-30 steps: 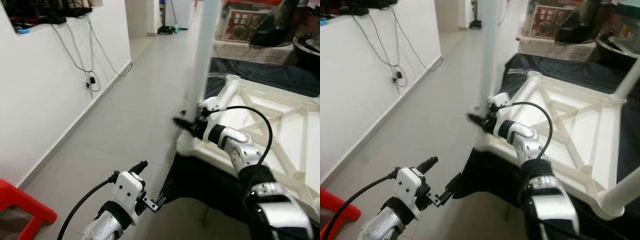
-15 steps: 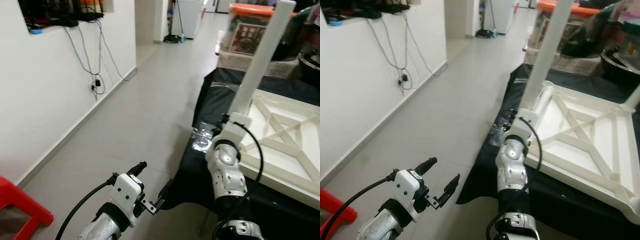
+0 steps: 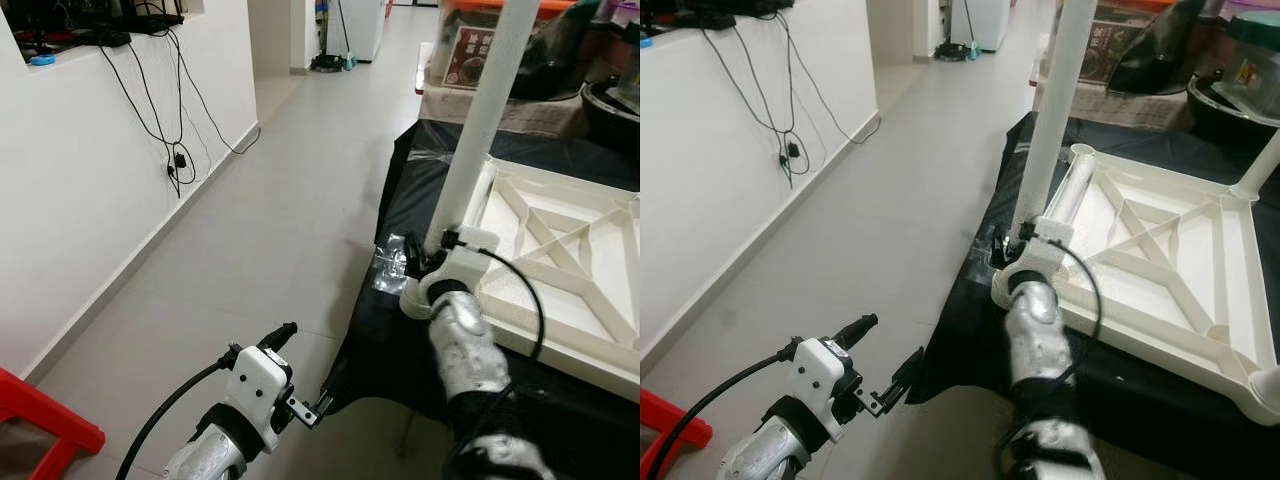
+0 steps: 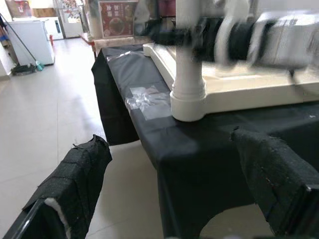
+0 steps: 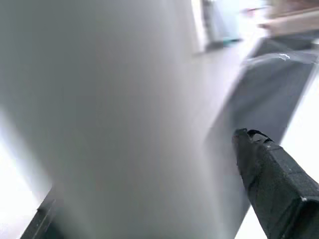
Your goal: Building children table
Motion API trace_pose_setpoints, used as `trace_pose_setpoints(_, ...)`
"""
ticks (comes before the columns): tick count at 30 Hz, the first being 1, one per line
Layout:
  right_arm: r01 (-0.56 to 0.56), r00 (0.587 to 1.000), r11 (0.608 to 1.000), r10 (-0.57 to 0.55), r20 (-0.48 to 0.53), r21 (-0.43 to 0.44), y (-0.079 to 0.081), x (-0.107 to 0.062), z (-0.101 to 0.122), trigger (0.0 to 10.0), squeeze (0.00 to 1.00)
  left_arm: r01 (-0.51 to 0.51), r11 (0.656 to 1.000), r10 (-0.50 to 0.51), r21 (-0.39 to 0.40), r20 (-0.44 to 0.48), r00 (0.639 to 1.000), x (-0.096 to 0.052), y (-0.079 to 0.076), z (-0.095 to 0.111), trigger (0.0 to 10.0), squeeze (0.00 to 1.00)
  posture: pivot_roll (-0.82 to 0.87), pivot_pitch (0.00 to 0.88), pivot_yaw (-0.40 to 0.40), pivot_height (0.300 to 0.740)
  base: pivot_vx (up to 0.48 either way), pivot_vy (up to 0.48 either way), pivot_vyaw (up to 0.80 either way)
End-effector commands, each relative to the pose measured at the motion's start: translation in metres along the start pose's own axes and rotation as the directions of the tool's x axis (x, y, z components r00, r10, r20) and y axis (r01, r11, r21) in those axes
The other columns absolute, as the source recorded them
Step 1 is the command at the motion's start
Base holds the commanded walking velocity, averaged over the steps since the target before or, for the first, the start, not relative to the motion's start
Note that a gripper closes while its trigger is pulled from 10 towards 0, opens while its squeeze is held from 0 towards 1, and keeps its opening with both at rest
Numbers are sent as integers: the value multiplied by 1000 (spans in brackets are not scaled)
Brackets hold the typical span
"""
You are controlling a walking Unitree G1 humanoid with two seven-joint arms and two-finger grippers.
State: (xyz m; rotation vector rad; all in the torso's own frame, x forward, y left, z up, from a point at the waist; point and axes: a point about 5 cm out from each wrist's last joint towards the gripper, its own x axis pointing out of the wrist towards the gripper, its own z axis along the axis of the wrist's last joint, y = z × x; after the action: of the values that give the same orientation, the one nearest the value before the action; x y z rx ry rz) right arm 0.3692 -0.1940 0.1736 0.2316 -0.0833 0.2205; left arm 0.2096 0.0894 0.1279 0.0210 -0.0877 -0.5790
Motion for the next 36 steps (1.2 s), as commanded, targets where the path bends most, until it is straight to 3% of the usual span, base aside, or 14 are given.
trace_pose_setpoints(1,-161,986,984,163,-23,69,8,3,-1,10000,0,1,1000,-1,4,-15,1000,0,0,-3,10000,0,61,80,-23,740,0,0,0)
trace_pose_setpoints(4,-266,961,960,271,-52,91,9,4,0,10000,0,1,1000,-1,4,-16,1000,0,1,-4,10000,0,66,78,-23,740,0,0,0)
trace_pose_setpoints(6,-532,828,838,545,-131,118,18,3,6,10000,0,0,1000,1,7,-19,1000,0,1,-4,10000,0,79,79,-29,740,0,0,0)
trace_pose_setpoints(8,-532,828,838,545,-131,118,18,3,6,10000,0,0,1000,1,7,-19,1000,0,1,-4,10000,0,79,79,-29,740,0,0,0)
trace_pose_setpoints(11,-689,682,713,699,-217,130,27,3,8,10000,0,-3,1000,3,11,-21,1000,0,1,-4,10000,0,82,82,-33,740,0,0,0)
trace_pose_setpoints(18,-740,621,661,744,-248,129,33,5,9,10000,0,-4,1000,5,11,-22,1000,0,1,-4,10000,0,85,84,-34,740,0,0,0)
trace_pose_setpoints(22,-821,507,555,817,-276,136,47,11,10,10000,0,-4,1000,4,18,-28,1000,-1,3,-4,10000,0,125,87,-19,740,0,0,0)
trace_pose_setpoints(26,-841,472,521,837,-277,142,49,10,11,10000,0,-3,1000,4,21,-29,1000,0,3,-4,10000,0,129,83,-23,740,0,0,0)
trace_pose_setpoints(27,-857,439,491,854,-279,156,49,8,10,8235,0,-5,1000,6,23,-30,1000,0,3,-4,10000,0,128,82,-23,740,0,0,0)
trace_pose_setpoints(28,-857,439,491,854,-279,156,49,8,10,8235,0,-5,1000,6,23,-30,1000,0,3,-4,10000,0,128,82,-23,740,0,0,0)
trace_pose_setpoints(29,-866,411,469,866,-284,176,48,6,10,1255,0,-7,1000,7,23,-32,999,0,3,-4,10000,0,127,80,-21,740,0,0,0)
trace_pose_setpoints(30,-866,406,466,867,-289,182,46,5,9,0,0,-6,1000,7,22,-33,999,0,3,-5,10000,0,125,81,-23,740,0,0,0)
trace_pose_setpoints(33,-867,401,463,868,-292,186,44,5,9,0,0,-5,1000,6,22,-34,999,0,3,-5,10000,0,125,81,-23,740,0,0,0)
trace_pose_setpoints(36,-808,535,582,789,-303,91,39,12,10,0,0,-4,1000,5,22,-34,999,0,2,-5,10000,0,113,86,-28,740,0,0,0)
